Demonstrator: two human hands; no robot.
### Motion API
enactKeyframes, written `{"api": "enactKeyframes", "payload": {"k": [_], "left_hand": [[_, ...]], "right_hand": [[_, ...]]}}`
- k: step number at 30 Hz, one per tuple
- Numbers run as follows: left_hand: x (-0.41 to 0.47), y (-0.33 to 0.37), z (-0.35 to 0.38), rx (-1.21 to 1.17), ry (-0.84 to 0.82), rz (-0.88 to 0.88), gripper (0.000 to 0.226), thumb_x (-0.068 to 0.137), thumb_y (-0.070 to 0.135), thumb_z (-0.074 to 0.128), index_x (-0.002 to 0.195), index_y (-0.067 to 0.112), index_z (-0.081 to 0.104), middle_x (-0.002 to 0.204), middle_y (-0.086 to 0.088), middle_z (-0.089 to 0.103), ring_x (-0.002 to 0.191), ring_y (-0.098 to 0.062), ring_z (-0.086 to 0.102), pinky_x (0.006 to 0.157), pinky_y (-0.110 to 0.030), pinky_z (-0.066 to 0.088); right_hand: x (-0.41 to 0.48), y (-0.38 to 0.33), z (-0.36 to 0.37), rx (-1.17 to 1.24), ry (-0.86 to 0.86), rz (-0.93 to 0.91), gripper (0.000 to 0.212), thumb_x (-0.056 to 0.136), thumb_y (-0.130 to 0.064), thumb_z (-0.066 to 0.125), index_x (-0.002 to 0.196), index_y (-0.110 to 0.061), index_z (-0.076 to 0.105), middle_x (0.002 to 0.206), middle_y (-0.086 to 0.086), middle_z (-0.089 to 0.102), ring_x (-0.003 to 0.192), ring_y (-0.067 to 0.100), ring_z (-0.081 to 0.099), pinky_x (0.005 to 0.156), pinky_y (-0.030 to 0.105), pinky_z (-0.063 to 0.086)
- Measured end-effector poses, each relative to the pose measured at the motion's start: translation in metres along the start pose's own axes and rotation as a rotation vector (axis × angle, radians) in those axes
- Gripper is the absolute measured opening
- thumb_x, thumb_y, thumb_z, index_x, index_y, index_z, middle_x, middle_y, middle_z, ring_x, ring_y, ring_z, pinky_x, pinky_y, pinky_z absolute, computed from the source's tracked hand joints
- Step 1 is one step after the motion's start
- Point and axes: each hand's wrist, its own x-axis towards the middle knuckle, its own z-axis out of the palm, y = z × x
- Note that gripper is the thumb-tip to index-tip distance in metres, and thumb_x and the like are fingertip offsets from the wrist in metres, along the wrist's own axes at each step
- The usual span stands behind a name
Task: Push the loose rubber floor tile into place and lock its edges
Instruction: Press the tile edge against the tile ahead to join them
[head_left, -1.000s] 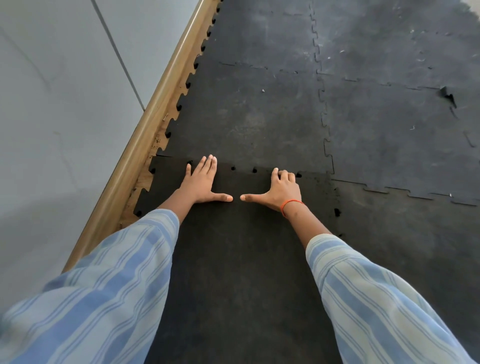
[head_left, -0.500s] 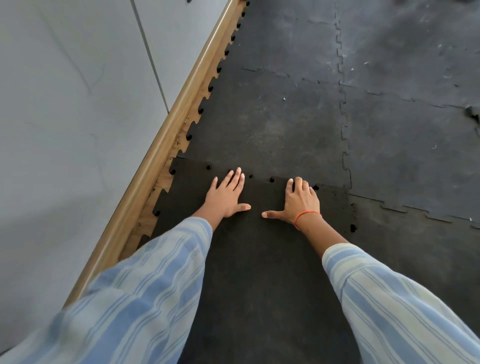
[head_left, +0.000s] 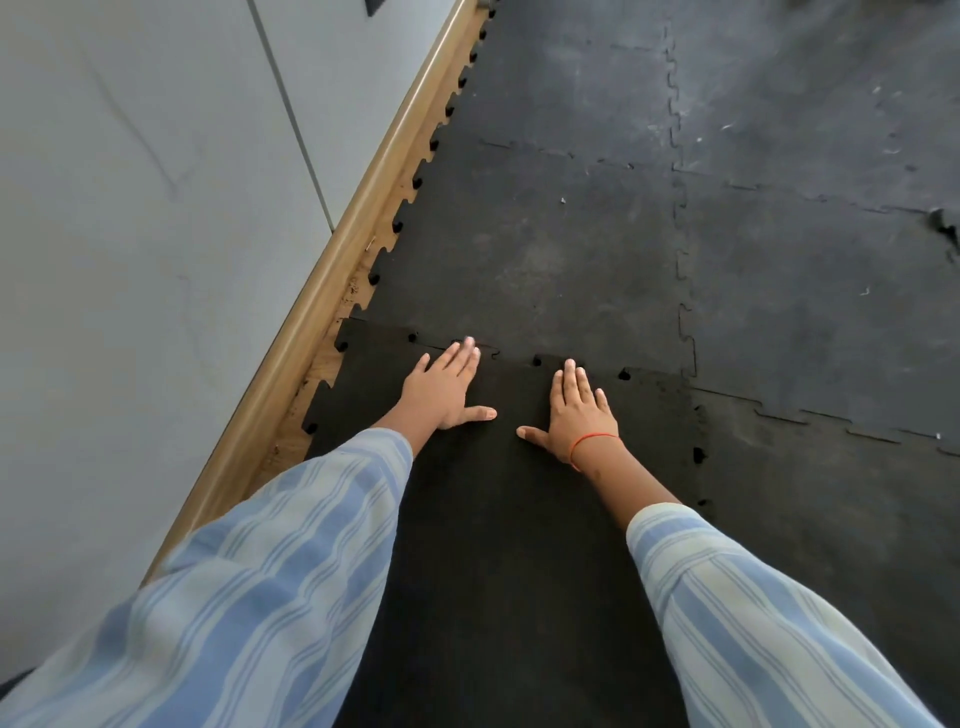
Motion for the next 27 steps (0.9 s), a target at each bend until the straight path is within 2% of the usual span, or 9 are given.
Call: {"api": "enactKeyframes", "payload": {"k": [2,4,15,19,22,25,27], "left_hand": [[-0.010,-0.015,0.009,-0.109,0.095,-0.214,0.129,0.069,0.088,0.041,0.150,0.006,-0.017,0.158,-0.012,-0.025,0.148,-0.027,-0.015,0.119,-0.046,0.002],[-0.016,-0.031,0.012,-0.175,0.093,-0.344,0.141,0.059,0.093,0.043,0.149,0.004,-0.020,0.157,-0.016,-0.027,0.147,-0.030,-0.018,0.118,-0.047,0.000],[0.005,-0.051,0.004,-0.140,-0.027,-0.252,0.145,0.053,0.097,0.039,0.147,0.008,-0.025,0.155,-0.010,-0.033,0.146,-0.026,-0.023,0.117,-0.052,-0.003],[0.006,-0.048,-0.003,-0.095,-0.083,-0.277,0.143,0.056,0.095,0.040,0.148,0.007,-0.024,0.156,-0.012,-0.031,0.146,-0.027,-0.020,0.117,-0.052,-0.002],[0.006,-0.029,-0.005,-0.066,-0.073,-0.113,0.125,0.072,0.085,0.041,0.149,0.008,-0.020,0.157,-0.009,-0.028,0.147,-0.025,-0.017,0.117,-0.054,0.000],[0.004,0.020,0.001,-0.042,-0.055,0.175,0.099,0.090,0.065,0.042,0.151,0.011,-0.015,0.159,-0.003,-0.026,0.148,-0.023,-0.015,0.117,-0.055,0.003],[0.007,0.045,0.004,-0.030,-0.032,0.253,0.079,0.099,0.049,0.036,0.152,0.015,-0.012,0.160,0.001,-0.023,0.148,-0.021,-0.013,0.116,-0.056,0.004]], "right_hand": [[0.001,-0.003,-0.003,-0.013,-0.022,0.020,0.101,0.088,-0.066,0.041,0.150,-0.006,-0.013,0.158,0.009,-0.022,0.147,0.023,-0.014,0.120,0.042,0.003],[0.002,-0.005,-0.004,-0.028,-0.033,0.029,0.102,0.088,-0.064,0.043,0.150,-0.005,-0.013,0.158,0.010,-0.022,0.147,0.024,-0.013,0.120,0.042,0.005],[0.003,-0.007,-0.004,-0.030,-0.021,0.023,0.102,0.088,-0.064,0.044,0.150,-0.004,-0.009,0.158,0.013,-0.020,0.147,0.025,-0.012,0.120,0.043,0.006],[0.002,-0.003,-0.002,-0.003,-0.016,0.014,0.103,0.087,-0.066,0.043,0.150,-0.005,-0.011,0.158,0.011,-0.021,0.147,0.024,-0.013,0.121,0.042,0.006],[0.001,0.001,-0.004,0.018,-0.012,-0.001,0.108,0.083,-0.069,0.046,0.150,-0.008,-0.012,0.158,0.008,-0.021,0.147,0.021,-0.013,0.121,0.042,0.005],[0.004,0.003,-0.007,0.012,-0.019,-0.004,0.110,0.082,-0.069,0.049,0.150,-0.008,-0.013,0.159,0.007,-0.021,0.147,0.021,-0.014,0.121,0.044,0.002],[0.005,0.005,-0.006,-0.021,-0.017,-0.011,0.111,0.082,-0.070,0.047,0.150,-0.008,-0.014,0.158,0.007,-0.022,0.146,0.020,-0.017,0.120,0.046,-0.002]]}}
